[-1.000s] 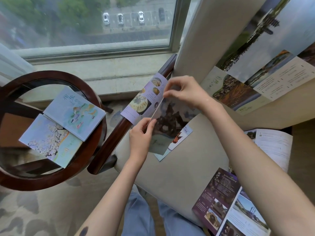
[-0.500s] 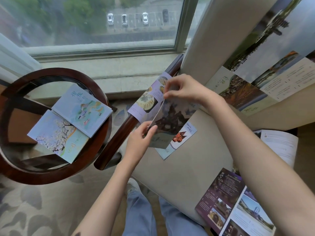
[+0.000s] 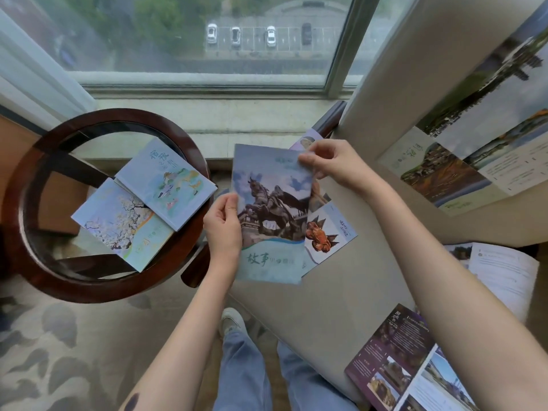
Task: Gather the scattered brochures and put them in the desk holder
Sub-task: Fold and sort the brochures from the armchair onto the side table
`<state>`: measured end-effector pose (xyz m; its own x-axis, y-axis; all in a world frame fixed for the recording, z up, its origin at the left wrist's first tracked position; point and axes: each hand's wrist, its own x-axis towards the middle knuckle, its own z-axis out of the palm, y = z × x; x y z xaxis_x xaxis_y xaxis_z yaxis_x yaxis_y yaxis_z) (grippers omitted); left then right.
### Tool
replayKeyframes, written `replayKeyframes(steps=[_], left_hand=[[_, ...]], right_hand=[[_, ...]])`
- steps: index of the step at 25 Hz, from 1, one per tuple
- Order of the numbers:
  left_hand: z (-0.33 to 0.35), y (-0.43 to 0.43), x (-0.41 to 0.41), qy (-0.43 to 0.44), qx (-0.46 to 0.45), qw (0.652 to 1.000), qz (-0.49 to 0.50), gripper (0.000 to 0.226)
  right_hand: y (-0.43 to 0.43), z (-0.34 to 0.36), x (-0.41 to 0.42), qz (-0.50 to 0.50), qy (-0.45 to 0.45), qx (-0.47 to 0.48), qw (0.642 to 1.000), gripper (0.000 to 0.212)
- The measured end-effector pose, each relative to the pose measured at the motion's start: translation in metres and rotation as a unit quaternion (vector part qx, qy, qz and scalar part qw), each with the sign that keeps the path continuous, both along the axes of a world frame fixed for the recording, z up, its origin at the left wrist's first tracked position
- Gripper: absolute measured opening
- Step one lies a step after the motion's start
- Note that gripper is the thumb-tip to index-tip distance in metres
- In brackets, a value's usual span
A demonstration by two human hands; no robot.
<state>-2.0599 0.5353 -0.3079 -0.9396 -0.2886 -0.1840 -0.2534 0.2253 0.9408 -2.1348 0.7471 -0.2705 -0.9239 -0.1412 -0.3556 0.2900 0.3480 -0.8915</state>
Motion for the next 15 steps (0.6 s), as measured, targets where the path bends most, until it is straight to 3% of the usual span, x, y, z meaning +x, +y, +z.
replayKeyframes(steps=[3,7,10,15], left_hand=[[0.001,-0.011,-0.004,-0.013,0.046,0.993,0.104,0.031],[-0.002,-0.052,-0.009,-0.032,0.053,0.976,0.207,0.028],[-0.008,-0.095,-0.008,-0.050,0.060,0.957,0.281,0.029],[-0.024,-0.171,0.004,-0.032,0.083,0.931,0.354,0.029]], right_hand=[[-0.037,-0.007,0.004,-0.040,-0.046,-0.045,0.997,0.010],[-0.091,-0.012,0.011,0.016,-0.061,-0.065,0.996,0.014],[-0.133,-0.016,0.017,0.095,-0.076,-0.034,0.992,0.003],[-0.217,-0.033,0.017,0.155,-0.068,0.056,0.984,0.005]])
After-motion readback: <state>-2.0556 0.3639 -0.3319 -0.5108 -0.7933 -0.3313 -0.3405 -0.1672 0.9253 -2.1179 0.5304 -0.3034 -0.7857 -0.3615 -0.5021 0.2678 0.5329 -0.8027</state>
